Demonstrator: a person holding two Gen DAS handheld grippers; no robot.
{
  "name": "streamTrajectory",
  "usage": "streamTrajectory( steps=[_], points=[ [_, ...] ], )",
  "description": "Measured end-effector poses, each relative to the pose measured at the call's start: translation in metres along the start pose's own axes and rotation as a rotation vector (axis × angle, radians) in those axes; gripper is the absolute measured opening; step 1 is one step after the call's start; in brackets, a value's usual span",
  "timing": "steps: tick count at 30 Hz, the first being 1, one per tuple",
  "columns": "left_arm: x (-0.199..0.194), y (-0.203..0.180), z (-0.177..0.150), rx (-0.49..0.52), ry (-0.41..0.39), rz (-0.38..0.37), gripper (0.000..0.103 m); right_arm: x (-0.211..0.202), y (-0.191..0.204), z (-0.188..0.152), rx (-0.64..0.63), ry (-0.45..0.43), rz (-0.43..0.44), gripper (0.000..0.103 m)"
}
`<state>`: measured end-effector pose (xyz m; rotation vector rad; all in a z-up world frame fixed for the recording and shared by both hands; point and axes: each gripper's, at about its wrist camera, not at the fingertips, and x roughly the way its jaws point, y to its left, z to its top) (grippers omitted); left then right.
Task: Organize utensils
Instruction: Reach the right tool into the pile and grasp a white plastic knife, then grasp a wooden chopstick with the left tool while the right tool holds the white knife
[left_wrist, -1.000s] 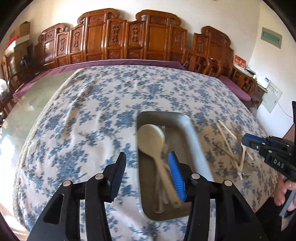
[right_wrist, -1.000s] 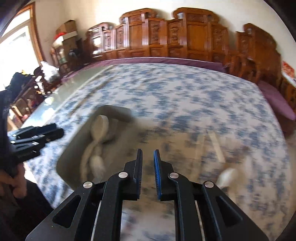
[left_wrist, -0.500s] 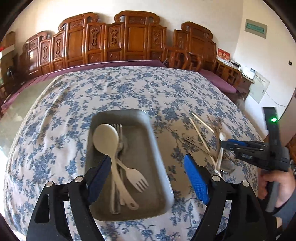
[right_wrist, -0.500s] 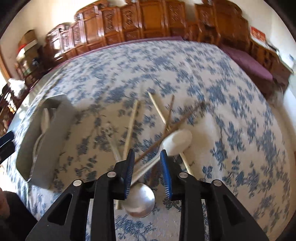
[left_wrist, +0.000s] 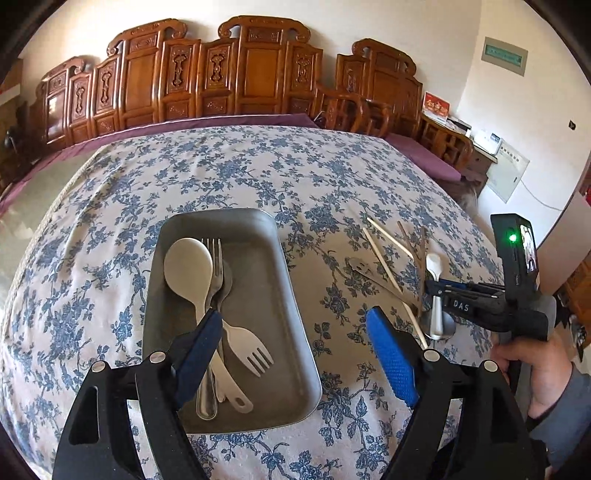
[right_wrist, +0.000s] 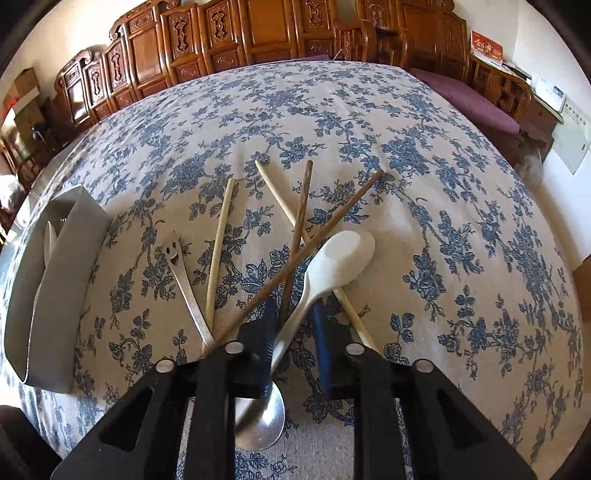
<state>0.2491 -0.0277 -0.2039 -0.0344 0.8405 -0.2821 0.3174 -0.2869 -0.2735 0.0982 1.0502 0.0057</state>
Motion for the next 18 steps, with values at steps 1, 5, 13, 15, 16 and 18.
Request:
streamTrajectory(
  steps=[1,5,13,15,16,18],
  points=[
    [0.0,-0.001,0.0,0.003,-0.001,0.001,0.077,-0.002,-0.001,0.001,0.006,-0.001,0.006,0.011],
    [0.001,-0.003,-0.002,0.011,0.004,0.004,0.077,-0.014,-0.004,0.005,0.023,-0.019,0.046,0.004],
    [0.0,-0.016,-0.007,0.04,0.011,0.014,0.077,-0.051,-0.011,0.006,-0.004,-0.065,0.103,0.004],
    [-0.001,-0.022,-0.007,0.054,0.012,0.012,0.077,-0.061,-0.016,0.003,-0.024,-0.079,0.106,0.004],
    [-0.003,-0.026,-0.007,0.062,0.011,0.012,0.077,-0.067,-0.019,0.001,-0.039,-0.086,0.105,0.004],
    [-0.005,-0.032,-0.007,0.073,0.008,0.011,0.077,-0.078,-0.026,-0.005,-0.062,-0.096,0.1,0.004]
  ],
)
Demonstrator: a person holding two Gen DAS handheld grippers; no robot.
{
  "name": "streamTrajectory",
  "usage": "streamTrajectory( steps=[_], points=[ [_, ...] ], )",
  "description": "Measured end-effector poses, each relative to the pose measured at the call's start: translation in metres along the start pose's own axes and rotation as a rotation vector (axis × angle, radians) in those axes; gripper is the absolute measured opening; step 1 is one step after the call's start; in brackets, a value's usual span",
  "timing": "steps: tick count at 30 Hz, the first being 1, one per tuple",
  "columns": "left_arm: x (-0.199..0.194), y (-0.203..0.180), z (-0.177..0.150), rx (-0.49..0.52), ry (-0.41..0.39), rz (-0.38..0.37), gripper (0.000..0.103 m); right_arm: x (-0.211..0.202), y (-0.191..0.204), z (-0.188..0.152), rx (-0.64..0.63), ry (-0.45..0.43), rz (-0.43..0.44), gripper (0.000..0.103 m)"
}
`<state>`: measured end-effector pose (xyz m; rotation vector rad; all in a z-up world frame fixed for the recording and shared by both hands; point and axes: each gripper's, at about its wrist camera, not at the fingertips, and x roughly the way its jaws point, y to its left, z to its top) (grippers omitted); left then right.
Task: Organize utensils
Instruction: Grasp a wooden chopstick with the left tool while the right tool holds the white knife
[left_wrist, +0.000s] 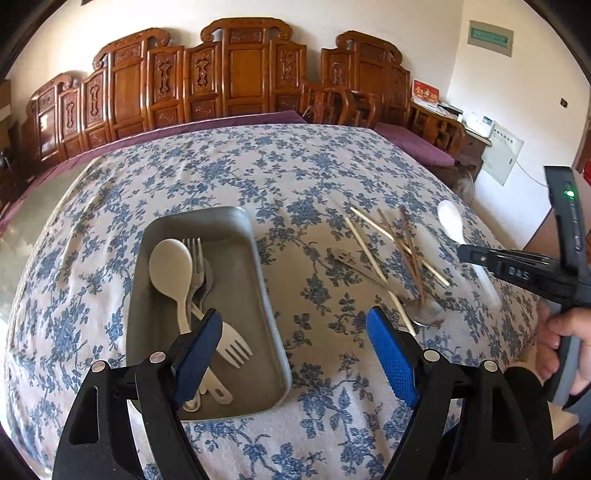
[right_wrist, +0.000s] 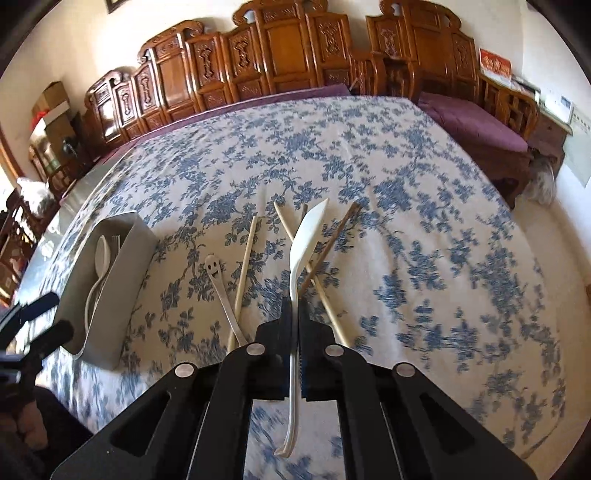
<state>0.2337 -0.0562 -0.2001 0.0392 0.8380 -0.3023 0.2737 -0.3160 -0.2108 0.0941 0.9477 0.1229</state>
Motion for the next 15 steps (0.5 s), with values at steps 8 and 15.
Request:
streamTrajectory(
  steps=[8,15],
  points=[
    [-0.002,-0.035,0.005,0.076,0.004,-0.013,0.075,-0.028,-0.032,-0.018,-0.041,-0.016,-0.011,0.004],
    [0.013,-0.064,0.011,0.106,0.045,-0.058,0.062,-0.035,-0.061,-0.026,-0.022,-0.036,-0.001,0.004]
  ],
)
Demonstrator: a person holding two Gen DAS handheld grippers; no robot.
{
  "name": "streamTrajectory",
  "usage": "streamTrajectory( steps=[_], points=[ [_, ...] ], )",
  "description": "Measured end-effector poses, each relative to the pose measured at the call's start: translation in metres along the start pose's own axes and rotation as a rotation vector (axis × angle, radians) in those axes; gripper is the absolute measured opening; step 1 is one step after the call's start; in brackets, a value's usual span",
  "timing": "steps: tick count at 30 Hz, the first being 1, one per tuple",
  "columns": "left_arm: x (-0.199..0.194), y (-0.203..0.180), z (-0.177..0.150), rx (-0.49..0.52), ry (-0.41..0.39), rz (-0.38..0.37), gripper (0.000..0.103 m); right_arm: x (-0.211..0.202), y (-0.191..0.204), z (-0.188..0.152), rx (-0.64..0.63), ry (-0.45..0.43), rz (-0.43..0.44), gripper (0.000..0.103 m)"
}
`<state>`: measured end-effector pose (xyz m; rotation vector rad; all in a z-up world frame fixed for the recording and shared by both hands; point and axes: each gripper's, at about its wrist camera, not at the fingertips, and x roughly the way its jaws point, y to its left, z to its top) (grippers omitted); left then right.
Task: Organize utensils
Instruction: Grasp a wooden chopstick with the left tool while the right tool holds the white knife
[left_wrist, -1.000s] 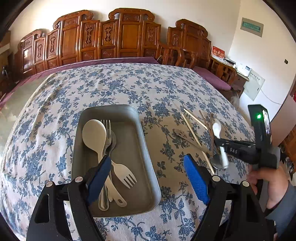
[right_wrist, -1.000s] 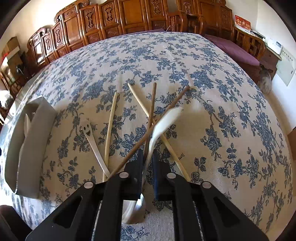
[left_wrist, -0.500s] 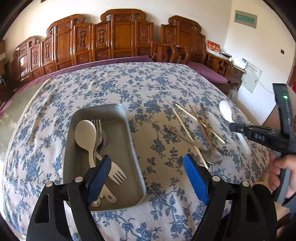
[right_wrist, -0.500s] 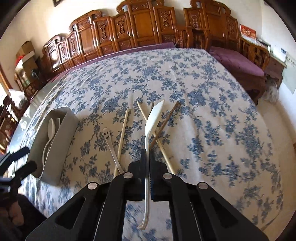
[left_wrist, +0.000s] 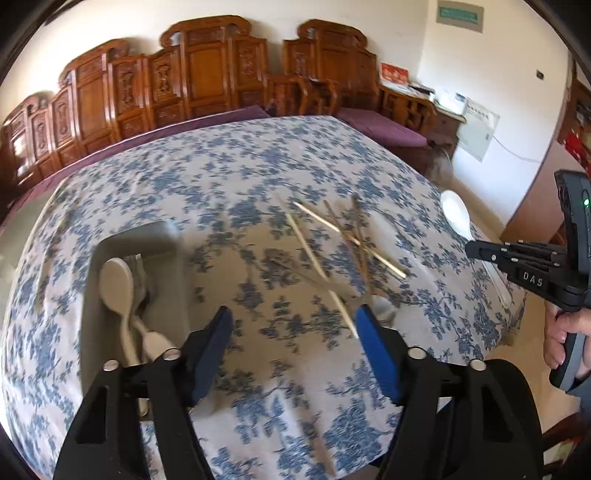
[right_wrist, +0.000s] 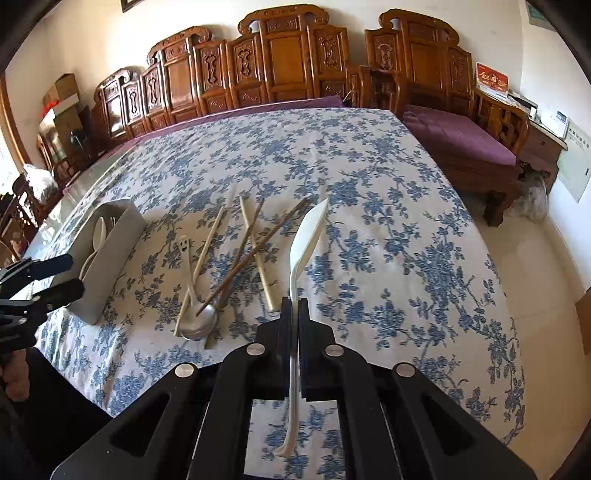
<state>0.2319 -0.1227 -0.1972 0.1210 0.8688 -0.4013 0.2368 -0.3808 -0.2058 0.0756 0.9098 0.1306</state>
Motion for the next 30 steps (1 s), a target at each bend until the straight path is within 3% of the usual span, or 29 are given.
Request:
streamTrajectory(
  steps=[5,13,15,17,22,30],
  points=[
    [0.021,-0.026,0.018,0.071,0.032,-0.023,0.046,-0.001,-0.014,0.005,0.034,-0.009,0.014,0.004],
    [0.068,-0.062,0.051,0.131,0.076,-0.064,0.036,0.007,-0.024,0.003,0.034,0.018,0.018,0.004],
    [0.084,-0.069,0.055,0.148,0.095,-0.071,0.028,0.01,-0.027,0.002,0.047,0.028,0.02,0.004],
    [0.099,-0.073,0.059,0.152,0.117,-0.086,0.014,0.012,-0.03,0.001,0.058,0.033,0.024,0.004],
    [0.133,-0.075,0.066,0.134,0.163,-0.106,0.012,0.016,-0.035,-0.001,0.071,0.047,0.042,0.005],
    [0.16,-0.08,0.069,0.154,0.204,-0.062,0.012,0.018,-0.037,-0.002,0.09,0.056,0.055,0.005]
  ],
)
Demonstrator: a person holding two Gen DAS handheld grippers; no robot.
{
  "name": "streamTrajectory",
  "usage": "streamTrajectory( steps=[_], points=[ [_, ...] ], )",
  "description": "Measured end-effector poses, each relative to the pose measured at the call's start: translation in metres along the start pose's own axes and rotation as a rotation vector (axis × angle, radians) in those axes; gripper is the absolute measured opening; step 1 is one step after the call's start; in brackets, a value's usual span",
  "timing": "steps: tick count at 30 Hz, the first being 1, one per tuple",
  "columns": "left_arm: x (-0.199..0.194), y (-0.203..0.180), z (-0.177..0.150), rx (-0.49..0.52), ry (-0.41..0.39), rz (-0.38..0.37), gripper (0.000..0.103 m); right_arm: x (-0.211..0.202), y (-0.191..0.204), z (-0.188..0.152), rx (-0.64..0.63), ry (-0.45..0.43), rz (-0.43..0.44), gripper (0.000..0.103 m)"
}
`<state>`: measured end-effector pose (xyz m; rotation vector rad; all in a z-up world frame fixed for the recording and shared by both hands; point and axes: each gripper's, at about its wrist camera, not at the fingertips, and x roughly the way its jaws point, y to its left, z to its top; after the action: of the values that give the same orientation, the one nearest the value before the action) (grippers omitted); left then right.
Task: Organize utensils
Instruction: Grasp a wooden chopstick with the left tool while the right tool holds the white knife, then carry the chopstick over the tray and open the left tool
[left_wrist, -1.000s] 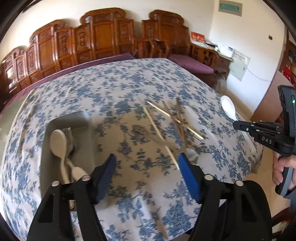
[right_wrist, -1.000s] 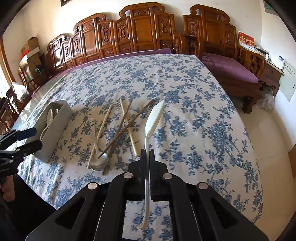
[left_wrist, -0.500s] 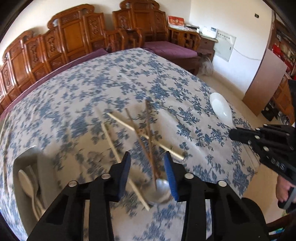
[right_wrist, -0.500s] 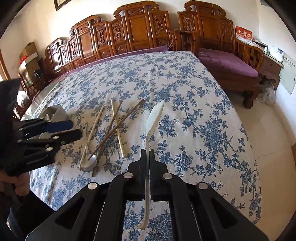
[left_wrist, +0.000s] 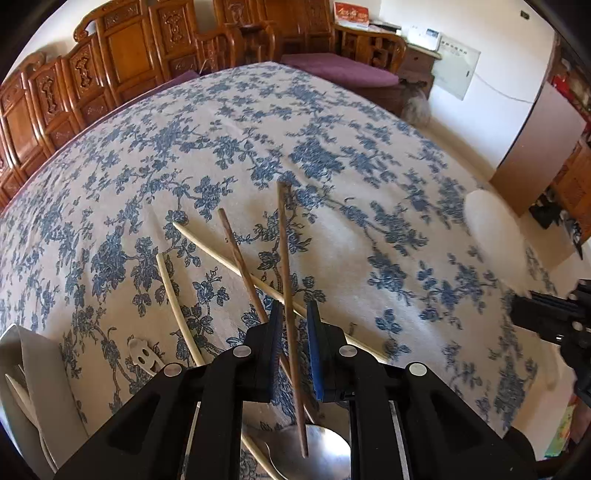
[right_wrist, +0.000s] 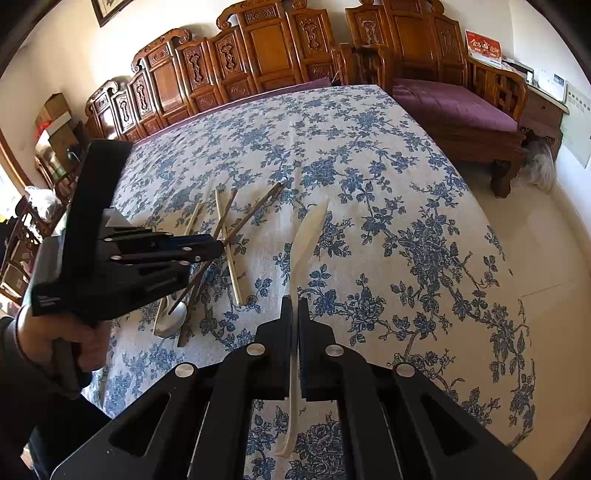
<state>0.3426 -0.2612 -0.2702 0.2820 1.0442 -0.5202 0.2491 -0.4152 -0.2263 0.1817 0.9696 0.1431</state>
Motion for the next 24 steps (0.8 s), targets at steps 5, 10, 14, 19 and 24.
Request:
streamTrajectory(
  steps=[5,10,14,19,24],
  points=[
    [0.006,-0.004,-0.001,0.022,0.016,0.03,0.012,-0.003,-0.002,0.001,0.012,-0.007,0.006,0.005],
    [0.008,-0.005,-0.001,0.015,0.042,0.037,0.005,-0.003,0.0,0.001,0.012,-0.008,0.009,0.005],
    [0.009,-0.004,-0.006,0.018,0.053,0.049,0.004,-0.004,0.002,0.001,0.003,-0.007,0.009,0.005],
    [-0.008,-0.003,-0.009,0.014,0.024,0.048,0.004,-0.007,0.006,0.002,-0.008,-0.016,0.014,0.005],
    [-0.043,-0.001,-0.016,-0.005,-0.022,0.044,0.004,-0.012,0.015,0.002,-0.033,-0.025,0.02,0.005]
  ],
)
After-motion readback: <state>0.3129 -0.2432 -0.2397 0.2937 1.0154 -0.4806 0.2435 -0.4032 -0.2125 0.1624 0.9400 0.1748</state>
